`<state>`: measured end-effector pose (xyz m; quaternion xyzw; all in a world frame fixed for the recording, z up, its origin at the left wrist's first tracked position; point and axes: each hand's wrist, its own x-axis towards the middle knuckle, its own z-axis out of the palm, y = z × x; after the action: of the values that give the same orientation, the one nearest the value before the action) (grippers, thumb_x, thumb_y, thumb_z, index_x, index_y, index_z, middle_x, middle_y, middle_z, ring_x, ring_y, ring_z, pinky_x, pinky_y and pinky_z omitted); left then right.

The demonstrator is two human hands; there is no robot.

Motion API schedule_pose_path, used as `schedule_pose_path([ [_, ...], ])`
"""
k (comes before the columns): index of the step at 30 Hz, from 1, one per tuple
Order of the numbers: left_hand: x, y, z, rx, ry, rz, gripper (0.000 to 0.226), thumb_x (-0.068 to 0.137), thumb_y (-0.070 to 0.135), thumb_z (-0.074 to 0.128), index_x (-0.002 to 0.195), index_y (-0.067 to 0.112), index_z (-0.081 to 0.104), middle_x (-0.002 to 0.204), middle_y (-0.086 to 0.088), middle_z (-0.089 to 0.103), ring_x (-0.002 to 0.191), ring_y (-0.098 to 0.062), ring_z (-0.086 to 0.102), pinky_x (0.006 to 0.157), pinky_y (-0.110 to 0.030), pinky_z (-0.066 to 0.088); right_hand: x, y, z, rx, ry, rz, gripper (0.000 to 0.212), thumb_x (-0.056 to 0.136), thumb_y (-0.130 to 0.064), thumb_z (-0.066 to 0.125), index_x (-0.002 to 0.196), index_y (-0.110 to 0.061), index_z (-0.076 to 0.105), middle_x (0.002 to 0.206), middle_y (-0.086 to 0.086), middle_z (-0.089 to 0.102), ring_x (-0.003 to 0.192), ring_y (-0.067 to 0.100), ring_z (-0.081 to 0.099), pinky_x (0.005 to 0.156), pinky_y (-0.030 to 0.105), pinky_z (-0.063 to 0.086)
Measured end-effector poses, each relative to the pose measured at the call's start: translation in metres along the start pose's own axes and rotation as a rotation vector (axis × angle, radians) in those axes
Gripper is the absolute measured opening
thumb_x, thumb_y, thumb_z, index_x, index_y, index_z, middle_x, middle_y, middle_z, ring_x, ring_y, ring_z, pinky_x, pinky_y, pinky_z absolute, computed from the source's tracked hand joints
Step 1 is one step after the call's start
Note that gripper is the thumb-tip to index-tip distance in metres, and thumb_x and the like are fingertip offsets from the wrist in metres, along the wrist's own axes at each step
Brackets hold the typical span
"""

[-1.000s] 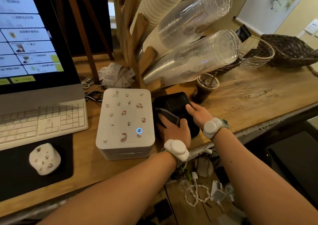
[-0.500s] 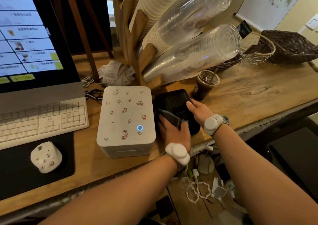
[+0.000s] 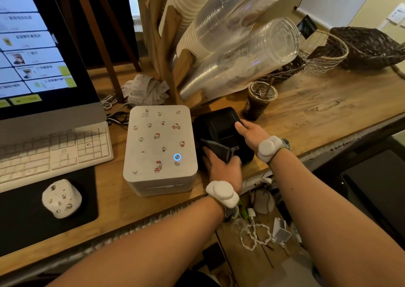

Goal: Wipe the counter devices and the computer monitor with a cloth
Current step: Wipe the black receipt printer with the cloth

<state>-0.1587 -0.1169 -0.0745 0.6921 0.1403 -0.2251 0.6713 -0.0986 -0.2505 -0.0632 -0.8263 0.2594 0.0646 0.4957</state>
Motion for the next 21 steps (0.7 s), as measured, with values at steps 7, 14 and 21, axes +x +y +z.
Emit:
schedule_pose_path([
  [7, -0.013, 0.005, -0.004, 0.213, 0.01, -0.017, 0.087, 0.092, 0.005, 0.049, 0.157, 0.025, -0.006, 0.163, -0.005, 0.014, 0.145, -0.03, 0.028, 0.117, -0.042, 0.031, -0.003, 0.001, 0.003, 0.016, 0.056, 0.016, 0.06, 0.088, -0.059, 0.052, 0.137, -0.024, 0.055, 0.13, 0.004, 0.063, 0.119, 0.028, 0.06, 0.103, 0.049, 0.047],
  [14, -0.015, 0.044, -0.008, 0.421, -0.086, 0.221, 0.085, 0.094, 0.009, 0.048, 0.156, 0.019, -0.009, 0.163, -0.003, -0.017, 0.151, -0.023, -0.013, 0.124, -0.044, 0.007, -0.005, -0.011, -0.009, 0.148, 0.385, -0.008, 0.038, 0.075, -0.041, 0.078, 0.093, -0.011, 0.065, 0.085, 0.003, 0.067, 0.078, 0.018, 0.062, 0.069, 0.033, 0.049],
  [21, 0.008, 0.101, -0.022, 0.663, -0.14, 0.338, 0.051, 0.098, 0.014, 0.037, 0.149, 0.018, 0.037, 0.165, -0.007, 0.001, 0.151, -0.03, -0.002, 0.122, -0.047, 0.007, -0.024, -0.032, -0.003, 0.179, 0.214, -0.171, 0.01, 0.08, -0.014, 0.076, 0.078, -0.016, 0.067, 0.073, 0.002, 0.068, 0.067, 0.017, 0.063, 0.068, 0.032, 0.055],
])
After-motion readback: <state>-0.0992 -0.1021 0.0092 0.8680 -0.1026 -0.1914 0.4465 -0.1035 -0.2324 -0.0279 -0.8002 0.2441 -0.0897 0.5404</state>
